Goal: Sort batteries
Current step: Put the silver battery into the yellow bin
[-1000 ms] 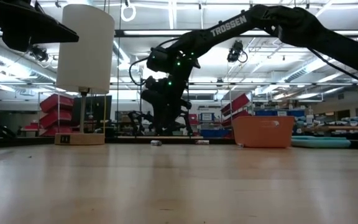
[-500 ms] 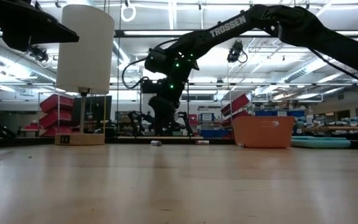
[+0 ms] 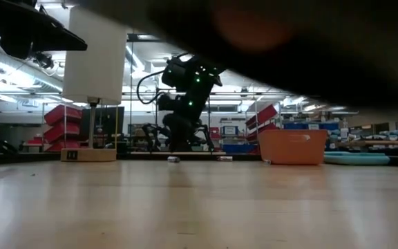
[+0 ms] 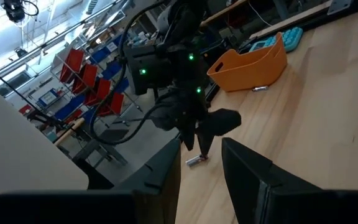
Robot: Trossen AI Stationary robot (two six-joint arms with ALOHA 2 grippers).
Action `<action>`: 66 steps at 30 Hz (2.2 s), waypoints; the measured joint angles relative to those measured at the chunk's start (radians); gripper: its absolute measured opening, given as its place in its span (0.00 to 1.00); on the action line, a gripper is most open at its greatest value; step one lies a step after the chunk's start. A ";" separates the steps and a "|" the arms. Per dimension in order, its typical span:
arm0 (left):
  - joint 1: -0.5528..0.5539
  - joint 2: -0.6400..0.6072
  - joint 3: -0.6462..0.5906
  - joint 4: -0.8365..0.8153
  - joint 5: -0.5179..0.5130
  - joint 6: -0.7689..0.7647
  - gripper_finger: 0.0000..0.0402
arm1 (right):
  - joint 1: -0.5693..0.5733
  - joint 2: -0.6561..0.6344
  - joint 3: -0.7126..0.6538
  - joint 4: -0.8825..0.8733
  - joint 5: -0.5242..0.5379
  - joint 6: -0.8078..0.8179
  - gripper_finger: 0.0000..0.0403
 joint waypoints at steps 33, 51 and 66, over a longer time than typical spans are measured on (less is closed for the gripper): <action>0.000 0.000 0.000 0.013 -0.016 0.012 0.30 | -0.041 0.132 0.187 -0.111 -0.084 0.213 0.48; 0.000 0.000 0.000 0.018 -0.016 0.013 0.30 | -0.043 0.134 0.186 -0.113 -0.101 0.157 0.39; 0.000 0.000 0.000 0.030 -0.020 0.030 0.30 | -0.042 0.134 0.186 -0.125 -0.106 0.063 0.33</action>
